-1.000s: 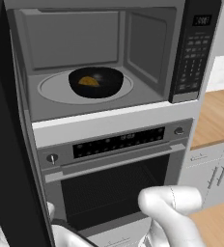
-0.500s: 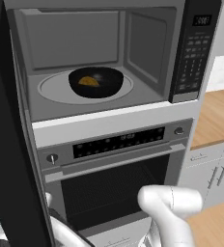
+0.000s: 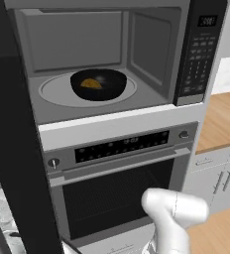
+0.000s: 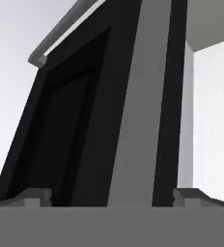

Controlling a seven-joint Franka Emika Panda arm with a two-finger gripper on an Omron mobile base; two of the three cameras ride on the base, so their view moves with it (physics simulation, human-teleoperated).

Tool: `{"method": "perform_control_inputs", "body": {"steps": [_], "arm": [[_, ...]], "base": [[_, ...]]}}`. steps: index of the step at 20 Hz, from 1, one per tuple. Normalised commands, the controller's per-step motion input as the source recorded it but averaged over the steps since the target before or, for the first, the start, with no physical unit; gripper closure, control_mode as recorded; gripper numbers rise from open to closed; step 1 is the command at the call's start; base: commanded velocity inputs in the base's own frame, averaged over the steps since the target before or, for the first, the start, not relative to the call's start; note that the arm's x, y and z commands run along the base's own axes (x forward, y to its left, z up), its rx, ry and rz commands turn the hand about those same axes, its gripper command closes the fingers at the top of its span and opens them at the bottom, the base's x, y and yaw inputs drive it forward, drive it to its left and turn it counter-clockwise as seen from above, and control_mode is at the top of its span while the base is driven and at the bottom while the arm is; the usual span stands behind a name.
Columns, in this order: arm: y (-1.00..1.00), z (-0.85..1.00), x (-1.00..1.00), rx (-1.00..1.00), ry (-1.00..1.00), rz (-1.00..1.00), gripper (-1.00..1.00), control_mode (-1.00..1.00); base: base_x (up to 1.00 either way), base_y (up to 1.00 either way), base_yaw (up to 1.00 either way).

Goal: Pick the avocado from the sink and place it in the bowl. Then pick the bowl and place it in the microwave. Then close the microwave door and press the start button.

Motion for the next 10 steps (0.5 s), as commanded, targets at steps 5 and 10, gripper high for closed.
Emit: {"method": "perform_control_inputs", "body": {"steps": [5, 10], "arm": [[-0.97, 0.57, -0.34, 0.35, -0.06, 0.06, -1.0, -1.0], [-0.98, 0.65, -0.07, 0.28, 0.02, 0.04, -1.0, -1.0]], "base": [[0.0, 0.0, 0.0], [0.0, 0.0, 0.0]]}}
